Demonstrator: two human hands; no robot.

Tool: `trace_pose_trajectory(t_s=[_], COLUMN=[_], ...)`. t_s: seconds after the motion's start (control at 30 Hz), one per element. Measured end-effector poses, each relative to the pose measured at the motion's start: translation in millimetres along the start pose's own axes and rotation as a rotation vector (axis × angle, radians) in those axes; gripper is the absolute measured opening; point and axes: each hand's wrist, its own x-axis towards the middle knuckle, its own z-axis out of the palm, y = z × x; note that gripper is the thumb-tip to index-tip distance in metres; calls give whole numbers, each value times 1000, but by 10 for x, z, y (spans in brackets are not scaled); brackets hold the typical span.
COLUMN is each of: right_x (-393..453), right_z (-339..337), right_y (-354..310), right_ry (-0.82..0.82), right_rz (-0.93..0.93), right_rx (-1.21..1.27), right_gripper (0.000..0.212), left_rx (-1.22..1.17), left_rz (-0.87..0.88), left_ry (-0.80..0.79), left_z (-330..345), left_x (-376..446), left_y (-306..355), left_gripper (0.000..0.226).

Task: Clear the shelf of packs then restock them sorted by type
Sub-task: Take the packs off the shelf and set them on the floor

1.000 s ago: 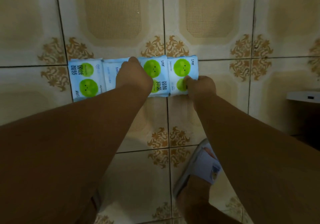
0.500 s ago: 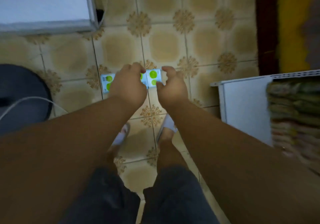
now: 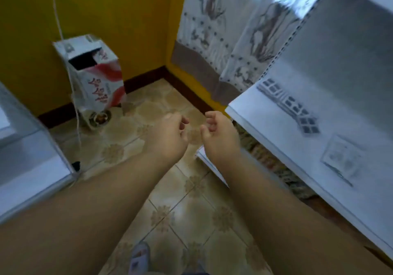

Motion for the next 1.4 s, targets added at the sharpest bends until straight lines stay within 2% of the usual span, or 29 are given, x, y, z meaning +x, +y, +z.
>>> trace_pose_trajectory(t_s=[0.1, 0.37, 0.57, 0.83, 1.03, 1.27, 1.4], right_x=[-44, -435, -375, 282, 700, 1240, 1511], right_z=[-842, -2463, -3012, -3472, -3896, -4594, -4956], right_y=[-94, 3, 42, -193, -137, 301, 623], right_ry=[175, 488, 607, 796, 852, 818, 810], right_rz=[-32, -63, -53, -14, 38, 140, 186], right_rx=[65, 65, 45, 26, -37, -180, -201], right_gripper=[31, 30, 31, 29, 31, 25, 24], left_rx=[-24, -150, -196, -235, -214, -160, -41], left_rz=[182, 430, 565, 747, 851, 800, 754], left_ry=[37, 0, -22, -102, -100, -45, -20], left_z=[-30, 259, 301, 173, 336, 863, 1132], left_x=[31, -223, -11, 795, 1344, 1997, 2369], left_y=[745, 2517, 3137, 3736, 4333, 5154, 5554], left_gripper=[21, 19, 21, 23, 21, 21, 24])
